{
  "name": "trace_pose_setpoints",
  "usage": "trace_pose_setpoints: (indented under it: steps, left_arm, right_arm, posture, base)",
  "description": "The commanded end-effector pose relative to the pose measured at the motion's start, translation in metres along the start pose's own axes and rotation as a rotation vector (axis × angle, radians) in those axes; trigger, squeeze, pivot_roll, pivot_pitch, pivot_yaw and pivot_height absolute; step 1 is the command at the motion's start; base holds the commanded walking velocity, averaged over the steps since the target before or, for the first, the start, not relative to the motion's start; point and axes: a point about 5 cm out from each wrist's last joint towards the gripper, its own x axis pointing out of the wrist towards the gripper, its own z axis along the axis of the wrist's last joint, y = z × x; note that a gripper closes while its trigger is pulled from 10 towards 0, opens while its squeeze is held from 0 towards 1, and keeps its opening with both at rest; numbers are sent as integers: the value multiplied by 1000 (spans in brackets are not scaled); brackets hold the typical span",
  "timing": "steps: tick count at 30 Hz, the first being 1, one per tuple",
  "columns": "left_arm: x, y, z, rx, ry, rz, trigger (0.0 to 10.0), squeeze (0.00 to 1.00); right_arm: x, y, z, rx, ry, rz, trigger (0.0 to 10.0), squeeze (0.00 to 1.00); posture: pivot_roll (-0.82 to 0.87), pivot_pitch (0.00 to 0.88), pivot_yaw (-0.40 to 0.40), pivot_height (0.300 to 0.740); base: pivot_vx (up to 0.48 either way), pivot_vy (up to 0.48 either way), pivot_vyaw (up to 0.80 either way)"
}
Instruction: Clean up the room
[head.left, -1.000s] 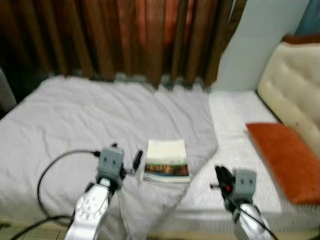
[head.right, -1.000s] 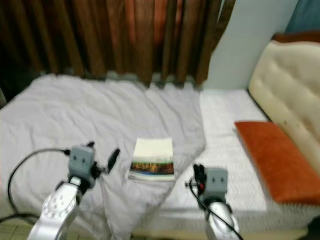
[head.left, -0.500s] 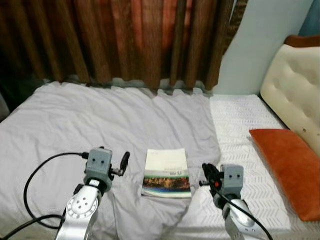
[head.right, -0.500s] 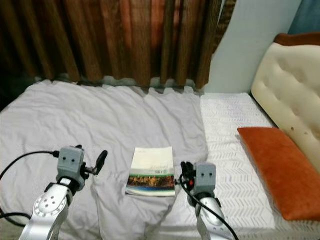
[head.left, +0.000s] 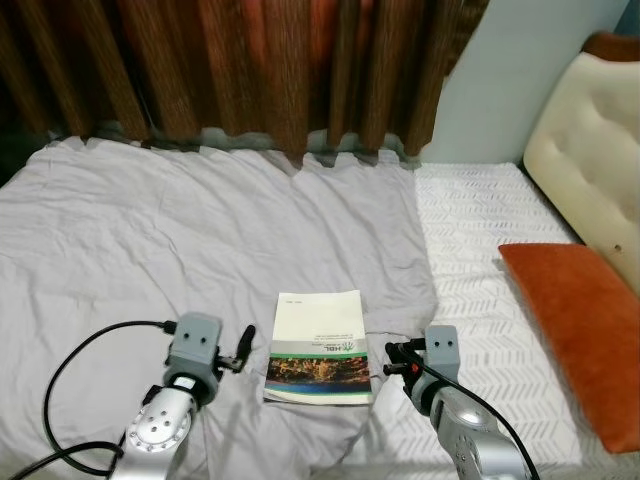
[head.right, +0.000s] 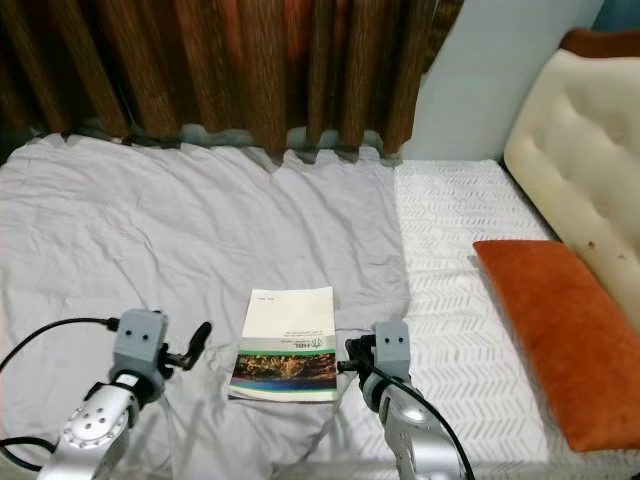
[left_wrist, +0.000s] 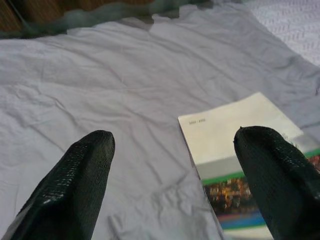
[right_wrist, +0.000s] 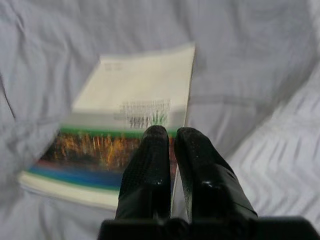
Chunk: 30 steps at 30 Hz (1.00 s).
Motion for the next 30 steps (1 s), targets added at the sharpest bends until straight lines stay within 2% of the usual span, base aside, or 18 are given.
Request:
trace_pose_setpoints:
  steps: [1,3,4,5,7,9,10,12,13,15,20,25,26,27,28,30]
  left_arm:
    - [-6,-4,1,-2,7,-14,10000,0]
    - [-15,-5,6,10,10,-28,10000,0]
    - [-18,-5,6,11,21,-39,10000,0]
    - [-21,-5,7,11,30,-48,10000,0]
    - [-34,-1,17,7,29,-77,10000,0]
    - [-39,0,23,7,17,-82,10000,0]
    - [-46,0,31,16,-4,-108,10000,0]
    - [-51,-1,36,16,-20,-126,10000,0]
    - [-55,-3,37,12,-18,-130,10000,0]
    - [-55,-3,37,12,-18,-130,10000,0]
    - [-74,-18,40,-26,15,-157,10000,0]
    - [-81,-23,40,-51,33,-165,10000,0]
    - [-82,-25,38,-56,39,-167,10000,0]
    - [-84,-26,38,-58,44,-169,10000,0]
    - [-85,-28,37,-63,50,-171,10000,0]
    - [-87,-31,36,-69,60,-175,10000,0]
  right_arm:
    - [0,-3,-18,29,68,-7,10000,0]
    - [2,0,-21,52,86,-5,10000,0]
    - [6,1,-22,64,89,-17,10000,0]
    - [8,2,-22,72,92,-26,10000,0]
    - [14,9,-18,39,76,-25,10000,0]
    - [16,12,-15,27,62,-22,10000,0]
    - [23,17,-4,-29,20,-27,10000,0]
    - [27,20,4,-65,-12,-34,10000,0]
    - [28,20,11,-78,-42,-58,10000,0]
    - [28,20,11,-78,-42,-58,10000,0]
    - [31,13,55,-258,-269,-240,10000,0]
    - [30,12,63,-236,-327,-267,10000,0]
    - [30,12,63,-217,-326,-258,10000,416]
    - [31,12,62,-207,-321,-254,10000,416]
    - [32,14,60,-166,-314,-230,10000,1000]
    - [33,15,59,-103,-309,-205,10000,1000]
  posture:
    - [101,269,-42,740]
    - [134,353,-26,740]
    - [154,431,-18,740]
    - [154,431,-18,740]
    - [166,553,10,740]
    - [170,575,18,740]
    - [192,647,31,740]
    - [191,657,32,740]
    - [182,688,31,740]
    - [182,688,31,740]
    - [174,712,5,740]
    - [163,700,-13,740]
    - [164,699,-16,740]
    - [164,699,-16,740]
    - [163,698,-19,740]
    - [163,695,-23,740]
  base:
    - [0,0,0]
    - [0,0,0]
    - [0,0,0]
    - [0,0,0]
    - [0,0,0]
    - [0,0,0]
    - [0,0,0]
    - [0,0,0]
    - [0,0,0]
    - [0,0,0]
    - [0,0,0]
    - [0,0,0]
    - [0,0,0]
    - [0,0,0]
    - [0,0,0]
    - [0,0,0]
